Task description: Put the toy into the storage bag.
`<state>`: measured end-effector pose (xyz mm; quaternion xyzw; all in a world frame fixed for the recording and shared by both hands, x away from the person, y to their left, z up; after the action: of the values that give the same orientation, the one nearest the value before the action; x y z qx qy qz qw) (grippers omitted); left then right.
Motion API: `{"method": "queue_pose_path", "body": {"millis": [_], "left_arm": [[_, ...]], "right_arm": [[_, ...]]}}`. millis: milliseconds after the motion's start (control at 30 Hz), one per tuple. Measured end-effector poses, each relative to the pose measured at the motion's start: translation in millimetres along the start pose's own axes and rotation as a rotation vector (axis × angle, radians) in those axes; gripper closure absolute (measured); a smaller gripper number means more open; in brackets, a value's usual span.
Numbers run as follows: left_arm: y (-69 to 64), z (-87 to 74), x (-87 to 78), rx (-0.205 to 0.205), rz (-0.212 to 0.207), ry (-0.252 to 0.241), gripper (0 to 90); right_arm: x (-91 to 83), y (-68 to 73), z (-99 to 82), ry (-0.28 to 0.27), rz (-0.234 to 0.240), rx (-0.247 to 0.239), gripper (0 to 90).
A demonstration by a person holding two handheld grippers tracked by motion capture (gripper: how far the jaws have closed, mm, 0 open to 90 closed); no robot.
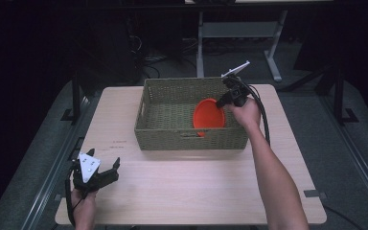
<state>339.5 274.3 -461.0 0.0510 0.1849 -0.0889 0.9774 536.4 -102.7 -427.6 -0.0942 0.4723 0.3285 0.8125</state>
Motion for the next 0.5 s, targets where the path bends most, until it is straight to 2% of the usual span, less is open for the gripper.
{"method": "queue_pose_path", "body": {"millis": [500], "left_arm": [[0.0, 1.0, 0.2, -0.006, 0.006, -0.004, 12.7]], "right_arm": [[4.7, -7.6, -7.0, 0.032, 0.036, 0.024, 78.2]]}}
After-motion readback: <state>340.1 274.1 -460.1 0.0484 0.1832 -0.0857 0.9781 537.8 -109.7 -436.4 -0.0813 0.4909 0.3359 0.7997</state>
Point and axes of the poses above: each handheld gripper's, and its own axes: x roughly forward along the jaws, z roughly out of its top, y roughly to its left, the point moved 10 cm from there along x, roughly forward along the jaws, and after that the axes turned 11 degrees about -x, right-handed, at the moved point
